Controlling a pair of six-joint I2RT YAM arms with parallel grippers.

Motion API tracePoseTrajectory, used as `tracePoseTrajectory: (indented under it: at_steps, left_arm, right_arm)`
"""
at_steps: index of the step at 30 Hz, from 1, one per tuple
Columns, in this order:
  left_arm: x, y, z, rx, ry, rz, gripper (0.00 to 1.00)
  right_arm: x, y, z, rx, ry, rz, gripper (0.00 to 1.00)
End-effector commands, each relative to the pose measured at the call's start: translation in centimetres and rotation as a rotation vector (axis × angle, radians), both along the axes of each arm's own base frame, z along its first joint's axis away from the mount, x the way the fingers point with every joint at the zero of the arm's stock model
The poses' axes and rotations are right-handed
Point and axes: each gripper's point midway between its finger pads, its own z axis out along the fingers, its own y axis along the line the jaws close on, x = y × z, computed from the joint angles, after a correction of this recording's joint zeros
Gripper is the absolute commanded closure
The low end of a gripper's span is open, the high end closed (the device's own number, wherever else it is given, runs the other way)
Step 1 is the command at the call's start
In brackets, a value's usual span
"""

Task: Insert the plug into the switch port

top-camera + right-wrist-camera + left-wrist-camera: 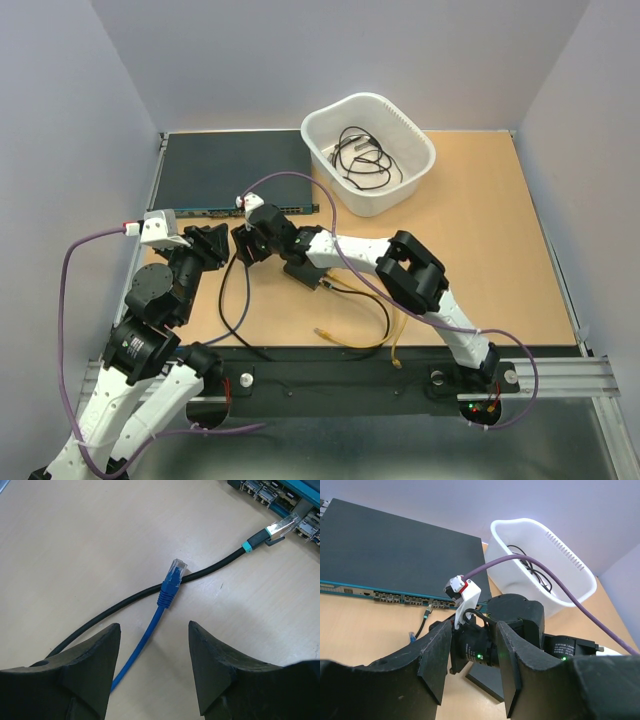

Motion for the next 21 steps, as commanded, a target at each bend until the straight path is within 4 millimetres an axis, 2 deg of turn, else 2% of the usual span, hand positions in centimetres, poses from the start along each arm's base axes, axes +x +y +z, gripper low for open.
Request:
tracePoseTrajectory:
  at_steps: [1,7,21]
  left_arm:
    - [0.2,0.4,0.2,0.007,-0.014,0.023,0.48]
    - [0.3,0.2,0.1,0.008,-0.008,0.015,0.48]
    - [0.4,0.2,-0.1,0.010,-0.002,0.018,0.48]
  right_arm:
    - [0.3,1.3,0.4,0.039,-0.007,0.000,0.38]
    - [-0.3,1.6,-1.0,0.022,0.007,0.008,0.38]
    - [-1.6,2.6,-1.8,0.017,0.017,0.039,0.38]
